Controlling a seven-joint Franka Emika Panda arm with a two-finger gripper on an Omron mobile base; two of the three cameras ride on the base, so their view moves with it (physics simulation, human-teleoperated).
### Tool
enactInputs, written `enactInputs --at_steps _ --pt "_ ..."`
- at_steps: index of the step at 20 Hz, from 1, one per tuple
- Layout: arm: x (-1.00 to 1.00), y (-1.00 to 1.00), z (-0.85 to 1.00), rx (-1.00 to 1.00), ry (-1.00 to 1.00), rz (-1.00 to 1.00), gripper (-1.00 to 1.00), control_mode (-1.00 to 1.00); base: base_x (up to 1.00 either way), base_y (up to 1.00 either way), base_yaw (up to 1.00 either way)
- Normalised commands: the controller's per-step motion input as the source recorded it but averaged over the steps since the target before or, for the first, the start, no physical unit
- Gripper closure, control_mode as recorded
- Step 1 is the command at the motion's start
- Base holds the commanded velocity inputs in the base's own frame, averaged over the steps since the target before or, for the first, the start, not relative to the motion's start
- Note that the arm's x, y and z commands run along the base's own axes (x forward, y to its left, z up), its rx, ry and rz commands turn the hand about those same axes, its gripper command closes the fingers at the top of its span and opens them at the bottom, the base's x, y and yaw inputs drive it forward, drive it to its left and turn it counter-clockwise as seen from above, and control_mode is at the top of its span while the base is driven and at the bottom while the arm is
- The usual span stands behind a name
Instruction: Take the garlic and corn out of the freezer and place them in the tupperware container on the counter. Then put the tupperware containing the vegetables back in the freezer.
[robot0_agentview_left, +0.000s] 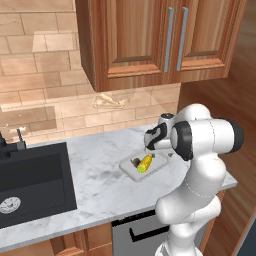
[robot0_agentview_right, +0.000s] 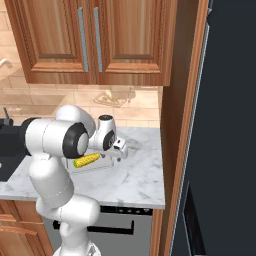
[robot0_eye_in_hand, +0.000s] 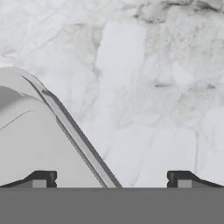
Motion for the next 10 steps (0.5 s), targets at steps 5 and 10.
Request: enactInputs --at_steps 5,10 --pt "-0.2 0.0 -0.4 0.0 0.0 0.02 1.0 -1.0 0.0 0.0 0.0" --pt "-0.41 0.0 -0.29 0.0 0.0 0.01 1.0 -1.0 0.0 0.0 0.0"
